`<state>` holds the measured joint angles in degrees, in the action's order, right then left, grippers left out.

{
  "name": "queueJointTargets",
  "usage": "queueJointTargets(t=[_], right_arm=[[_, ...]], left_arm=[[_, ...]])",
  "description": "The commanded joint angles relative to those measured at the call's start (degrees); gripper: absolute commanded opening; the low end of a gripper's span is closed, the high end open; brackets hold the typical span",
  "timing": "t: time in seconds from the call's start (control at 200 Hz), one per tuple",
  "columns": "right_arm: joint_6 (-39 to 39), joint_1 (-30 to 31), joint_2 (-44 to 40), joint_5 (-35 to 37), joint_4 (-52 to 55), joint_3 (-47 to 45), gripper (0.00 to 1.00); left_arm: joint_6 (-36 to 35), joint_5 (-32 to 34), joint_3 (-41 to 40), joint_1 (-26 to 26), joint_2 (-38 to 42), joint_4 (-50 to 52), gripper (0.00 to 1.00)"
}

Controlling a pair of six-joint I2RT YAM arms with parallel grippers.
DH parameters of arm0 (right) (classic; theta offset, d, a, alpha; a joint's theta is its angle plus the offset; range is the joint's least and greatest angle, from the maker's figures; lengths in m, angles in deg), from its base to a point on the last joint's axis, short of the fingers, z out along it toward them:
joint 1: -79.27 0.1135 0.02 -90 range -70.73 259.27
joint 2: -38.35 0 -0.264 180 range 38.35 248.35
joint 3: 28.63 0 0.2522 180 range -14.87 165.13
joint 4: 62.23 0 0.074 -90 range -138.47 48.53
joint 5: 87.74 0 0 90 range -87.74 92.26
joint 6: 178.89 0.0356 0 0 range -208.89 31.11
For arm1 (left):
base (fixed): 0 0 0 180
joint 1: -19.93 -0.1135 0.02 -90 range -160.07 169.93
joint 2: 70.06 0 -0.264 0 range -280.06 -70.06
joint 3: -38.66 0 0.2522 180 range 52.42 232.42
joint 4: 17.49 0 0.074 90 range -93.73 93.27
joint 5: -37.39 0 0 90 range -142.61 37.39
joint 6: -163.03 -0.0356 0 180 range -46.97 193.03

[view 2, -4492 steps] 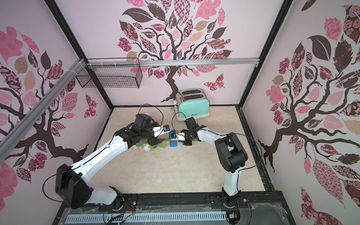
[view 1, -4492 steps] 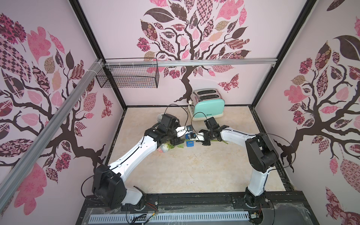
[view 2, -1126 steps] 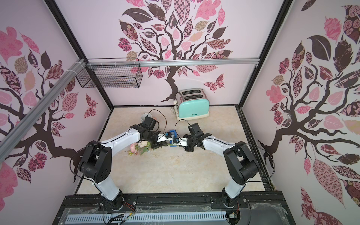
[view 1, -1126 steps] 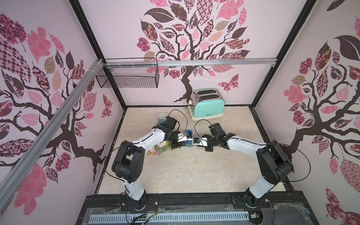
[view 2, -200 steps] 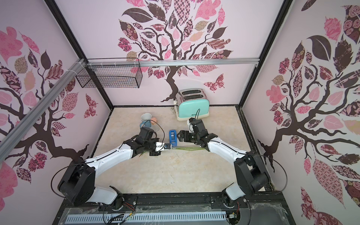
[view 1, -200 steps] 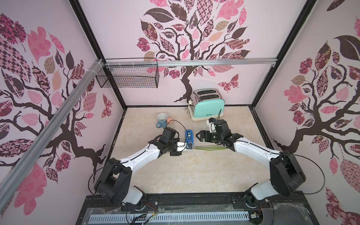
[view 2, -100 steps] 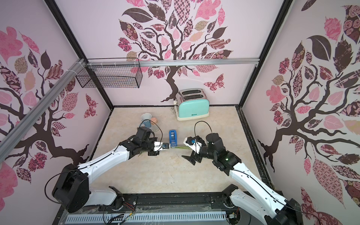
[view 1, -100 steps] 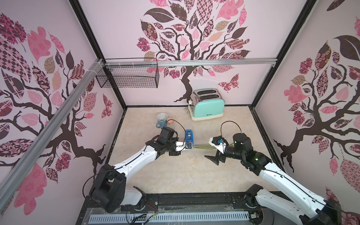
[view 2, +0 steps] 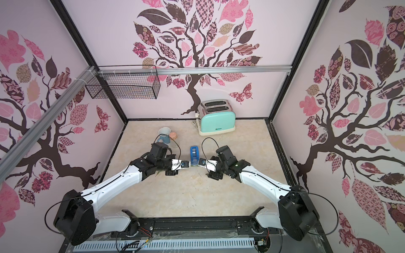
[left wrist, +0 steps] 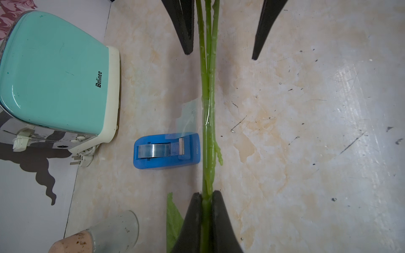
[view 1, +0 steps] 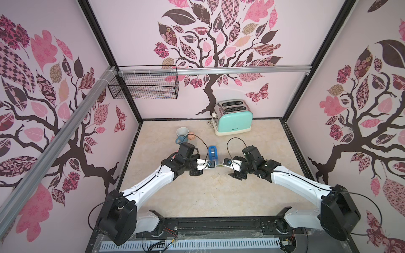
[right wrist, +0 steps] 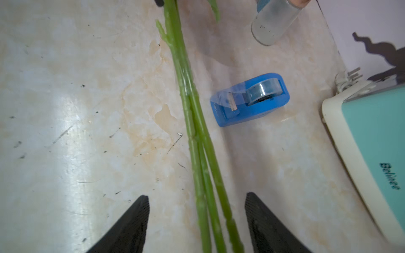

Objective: Wrap bouquets with tape
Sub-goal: Wrap the tape around the bouquet.

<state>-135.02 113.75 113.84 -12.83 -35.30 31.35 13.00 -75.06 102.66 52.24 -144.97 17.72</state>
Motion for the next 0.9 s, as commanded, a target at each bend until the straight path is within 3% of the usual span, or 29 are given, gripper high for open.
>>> queueJointTargets(t=[0.0, 0.1, 0.165, 0.23, 0.275, 0.34, 0.39, 0.395, 0.41, 0.425, 0.535, 0.7, 0.775, 0.895], right_arm=[[-1.28, 0.97, 3.03, 2.38, -2.36, 2.51, 0.59], [-0.84, 1.61, 4.33, 2.92, -2.94, 3.28, 0.47], [-0.72, 1.93, 4.18, 2.39, -3.43, 3.05, 0.31], [0.01, 2.05, 3.7, 2.08, -4.31, 2.76, 0.01], [1.93, 2.0, 3.32, 3.09, -5.75, 2.33, 0.0], [5.26, 1.91, 3.26, 4.15, -5.6, 2.85, 0.0], [7.69, 1.74, 3.78, 4.75, -3.85, 4.01, 0.0], [7.88, 1.78, 3.87, 4.82, -3.68, 4.12, 0.0], [8.58, 1.77, 3.93, 5.13, -3.22, 4.38, 0.0], [9.43, 1.75, 4.16, 5.37, -2.79, 4.6, 0.0], [16.21, 1.09, 4.3, 3.7, -1.83, 4.79, 0.0], [29.07, -2.31, -0.61, -5.18, -9.06, 1.57, 0.0], [33.8, -2.64, -3.74, -9.02, -13.1, -0.16, 0.0], [42.14, -2.66, -8.86, -12.86, -18.72, -3.16, 0.0]], left_arm=[[-0.18, -2.28, 1.79, 0.48, 1.55, 0.35, 0.0], [-1.13, -2.18, 2.21, 0.86, 1.43, 1.76, 0.0], [-1.09, -1.8, 2.59, 1.08, 1.14, 2.11, 0.0], [-0.37, -1.62, 3.37, 1.09, 0.88, 2.06, 0.0], [1.45, -1.3, 4.56, 1.26, 0.8, 2.29, 0.01], [7.45, 1.04, 7.24, 1.79, 1.37, 1.45, 0.41], [12.1, 1.76, 9.26, 1.89, 2.88, 1.29, 0.64], [12.47, 1.74, 9.44, 1.88, 3.13, 1.3, 0.68], [13.68, 1.42, 9.93, 1.87, 3.8, 1.33, 0.92], [14.96, 0.92, 10.33, 1.94, 4.72, 1.19, 0.98], [24.35, -4.02, 9.68, 1.97, 13.54, -1.34, 0.98], [49.06, -6.15, 0.49, 2.09, 27.27, -9.91, 0.98], [60.16, -2.71, -3.54, 2.13, 31.87, -11.86, 0.98], [70.64, 5.12, -12.29, 1.97, 39.34, -16.6, 0.98]])
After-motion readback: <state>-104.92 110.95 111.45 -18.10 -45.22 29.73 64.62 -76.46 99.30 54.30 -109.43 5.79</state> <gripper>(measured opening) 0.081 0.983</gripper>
